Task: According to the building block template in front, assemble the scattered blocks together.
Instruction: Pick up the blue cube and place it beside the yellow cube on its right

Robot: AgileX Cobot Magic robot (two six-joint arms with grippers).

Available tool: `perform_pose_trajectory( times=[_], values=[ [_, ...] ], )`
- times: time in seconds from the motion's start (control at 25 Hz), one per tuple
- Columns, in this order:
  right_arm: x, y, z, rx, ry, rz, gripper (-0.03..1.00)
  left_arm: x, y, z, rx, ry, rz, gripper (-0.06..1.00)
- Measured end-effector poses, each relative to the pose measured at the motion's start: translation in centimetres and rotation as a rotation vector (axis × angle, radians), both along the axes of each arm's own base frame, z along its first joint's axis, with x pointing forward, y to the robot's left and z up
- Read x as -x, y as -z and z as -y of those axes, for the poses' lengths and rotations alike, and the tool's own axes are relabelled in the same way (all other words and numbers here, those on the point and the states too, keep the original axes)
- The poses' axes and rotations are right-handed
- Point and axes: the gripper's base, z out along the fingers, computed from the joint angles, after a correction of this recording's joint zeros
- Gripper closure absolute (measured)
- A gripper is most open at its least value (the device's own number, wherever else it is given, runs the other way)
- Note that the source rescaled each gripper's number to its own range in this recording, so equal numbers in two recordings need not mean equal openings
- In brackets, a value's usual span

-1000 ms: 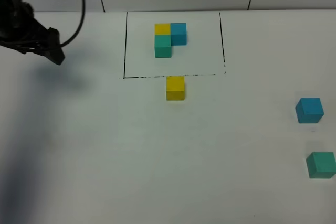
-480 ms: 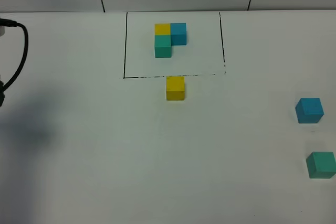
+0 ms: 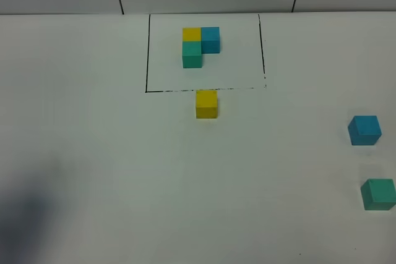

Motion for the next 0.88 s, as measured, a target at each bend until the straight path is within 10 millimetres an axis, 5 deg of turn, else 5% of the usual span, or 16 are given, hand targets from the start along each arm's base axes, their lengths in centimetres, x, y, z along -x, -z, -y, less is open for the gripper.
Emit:
perform_pose_trajectory(
  times=[0.36,0.88],
  values=[
    [0.0,0.0,0.0,0.0,0.0,0.0,0.23,7.7,-0.6,0.6,-0.012,-0.004,0.18,0.11],
    [0.0,0.0,0.0,0.0,0.0,0.0,0.23,10.0,2.9,0.8,-0.012,-0.002,0.204,0.18]
  ],
)
